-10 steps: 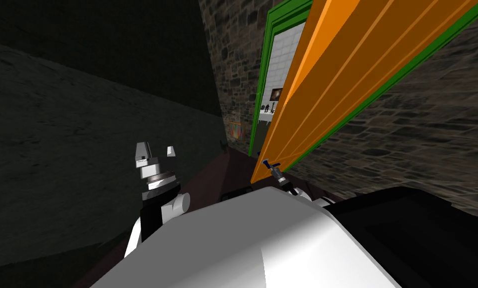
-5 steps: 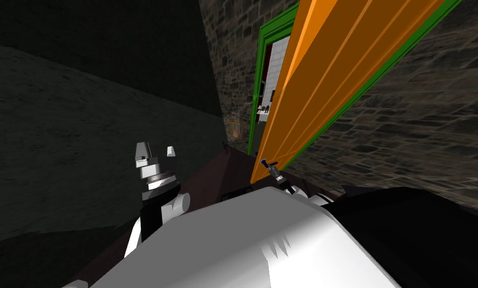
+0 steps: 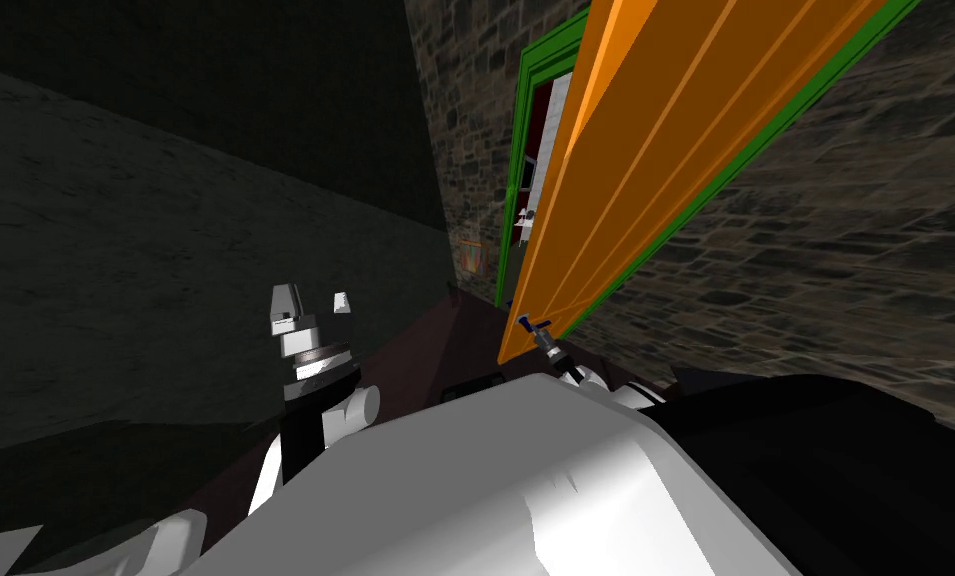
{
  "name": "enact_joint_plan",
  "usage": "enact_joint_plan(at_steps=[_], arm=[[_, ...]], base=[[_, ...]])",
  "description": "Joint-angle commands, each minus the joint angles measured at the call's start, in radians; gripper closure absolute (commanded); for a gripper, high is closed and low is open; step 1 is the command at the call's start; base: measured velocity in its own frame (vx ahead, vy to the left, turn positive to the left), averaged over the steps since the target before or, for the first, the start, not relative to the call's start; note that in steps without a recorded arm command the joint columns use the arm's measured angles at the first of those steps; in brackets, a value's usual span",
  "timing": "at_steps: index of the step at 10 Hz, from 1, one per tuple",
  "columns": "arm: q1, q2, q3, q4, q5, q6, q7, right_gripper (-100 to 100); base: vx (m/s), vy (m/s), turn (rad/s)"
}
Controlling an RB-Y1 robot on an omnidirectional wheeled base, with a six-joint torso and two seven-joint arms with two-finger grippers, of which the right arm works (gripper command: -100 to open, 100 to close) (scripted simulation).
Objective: Pull the door open
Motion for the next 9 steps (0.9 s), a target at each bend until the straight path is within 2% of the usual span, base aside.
enact_joint_plan(at_steps=[1,3,4,6,7,8,9], arm=[[-0.001,0.005,0.024,-0.018,-0.006,0.017,0.005,100],[-0.001,0.005,0.024,-0.018,-0.006,0.017,0.005,100],[-0.015,0.006,0.043,-0.021,-0.016,0.029,0.01,100],[-0.024,0.006,0.056,-0.024,-0.023,0.038,0.014,100],[-0.023,0.009,0.052,-0.016,-0.019,0.031,0.013,100],[-0.037,0.018,0.062,-0.024,0.013,0.021,0.003,100],[-0.042,0.02,0.065,-0.028,0.025,0.016,-0.001,100]], base=[[-0.168,-0.089,0.057],[-0.093,-0.049,0.012],[-0.119,-0.068,0.048],[-0.126,-0.118,0.069],[-0.04,-0.046,0.04],[-0.077,0.021,-0.04],[-0.099,0.029,-0.055]])
